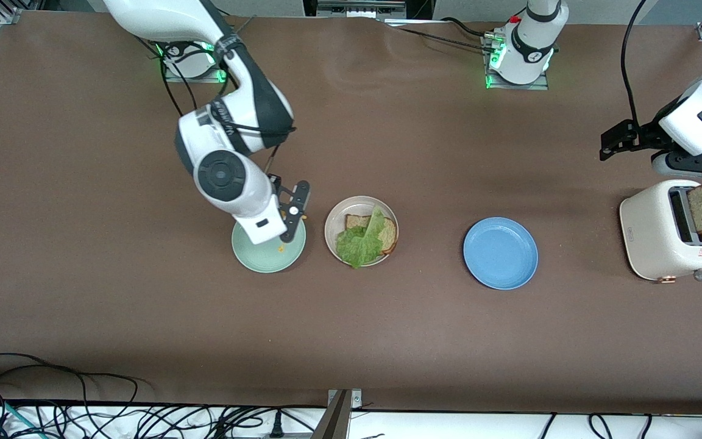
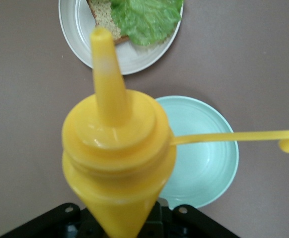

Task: Make sandwich on beige plate with both arms
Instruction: 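Carry the mustard bottle back beside the light green plate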

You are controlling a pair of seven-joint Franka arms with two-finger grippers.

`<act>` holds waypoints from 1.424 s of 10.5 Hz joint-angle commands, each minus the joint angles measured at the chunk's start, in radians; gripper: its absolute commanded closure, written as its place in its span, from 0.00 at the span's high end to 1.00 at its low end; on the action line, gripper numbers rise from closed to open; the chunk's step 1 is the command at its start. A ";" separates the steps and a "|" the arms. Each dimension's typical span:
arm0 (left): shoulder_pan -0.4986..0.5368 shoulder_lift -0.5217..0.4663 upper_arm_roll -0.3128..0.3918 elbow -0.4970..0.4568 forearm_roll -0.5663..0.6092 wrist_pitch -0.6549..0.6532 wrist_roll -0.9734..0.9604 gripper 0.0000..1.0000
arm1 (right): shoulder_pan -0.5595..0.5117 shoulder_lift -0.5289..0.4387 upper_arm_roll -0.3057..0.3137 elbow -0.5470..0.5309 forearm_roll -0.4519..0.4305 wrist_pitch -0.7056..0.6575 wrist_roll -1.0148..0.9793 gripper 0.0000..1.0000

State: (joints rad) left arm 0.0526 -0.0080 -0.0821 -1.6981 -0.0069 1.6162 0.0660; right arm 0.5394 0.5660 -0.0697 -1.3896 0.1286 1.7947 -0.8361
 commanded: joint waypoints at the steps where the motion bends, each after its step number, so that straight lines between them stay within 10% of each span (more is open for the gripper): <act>1: 0.009 -0.003 -0.002 0.009 -0.024 -0.013 0.015 1.00 | -0.047 -0.121 0.016 -0.172 0.045 0.084 -0.093 0.00; 15: 0.007 -0.003 -0.002 0.011 -0.024 -0.013 0.015 1.00 | -0.369 -0.196 0.008 -0.514 0.491 0.354 -1.053 0.00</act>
State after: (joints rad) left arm 0.0532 -0.0080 -0.0820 -1.6981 -0.0072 1.6161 0.0661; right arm 0.1982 0.3969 -0.0704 -1.8451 0.5621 2.1170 -1.7903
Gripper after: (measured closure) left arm 0.000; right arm 0.828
